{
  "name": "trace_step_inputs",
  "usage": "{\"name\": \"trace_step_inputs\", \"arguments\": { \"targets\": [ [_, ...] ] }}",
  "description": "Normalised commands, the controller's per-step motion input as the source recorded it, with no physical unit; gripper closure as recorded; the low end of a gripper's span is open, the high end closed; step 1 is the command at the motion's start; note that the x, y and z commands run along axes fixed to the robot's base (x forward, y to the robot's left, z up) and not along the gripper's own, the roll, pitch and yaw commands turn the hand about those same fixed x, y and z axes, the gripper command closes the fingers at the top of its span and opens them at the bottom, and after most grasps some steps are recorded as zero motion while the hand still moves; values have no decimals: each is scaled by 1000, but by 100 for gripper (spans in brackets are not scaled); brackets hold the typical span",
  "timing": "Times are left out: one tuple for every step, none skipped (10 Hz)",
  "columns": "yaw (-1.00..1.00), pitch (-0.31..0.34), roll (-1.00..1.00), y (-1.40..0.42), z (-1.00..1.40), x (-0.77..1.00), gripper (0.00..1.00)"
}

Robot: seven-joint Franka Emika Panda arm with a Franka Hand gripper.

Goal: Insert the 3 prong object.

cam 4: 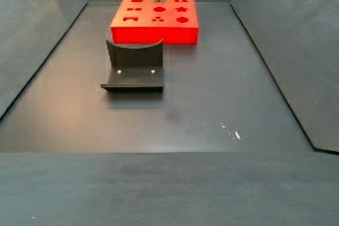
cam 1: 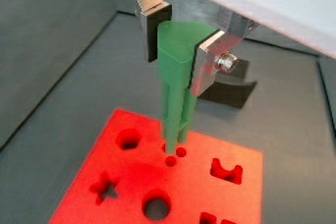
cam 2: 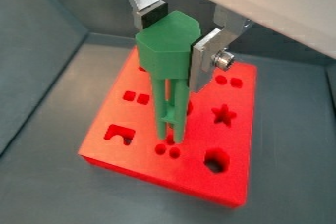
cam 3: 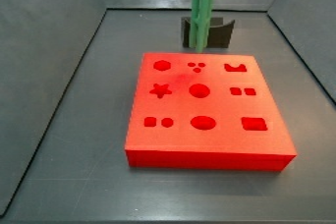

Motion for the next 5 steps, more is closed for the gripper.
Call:
{"name": "trace_step_inputs", "arguments": {
  "targets": [
    [-300,99,14,14,-334,14,100],
    [-160,41,0,0,-283,126,100],
    [-131,34,0,6,-177,131,100],
    [0,11,0,31,-103,251,100],
    [71,6,-23,14,-131,411,100]
  ]
}}
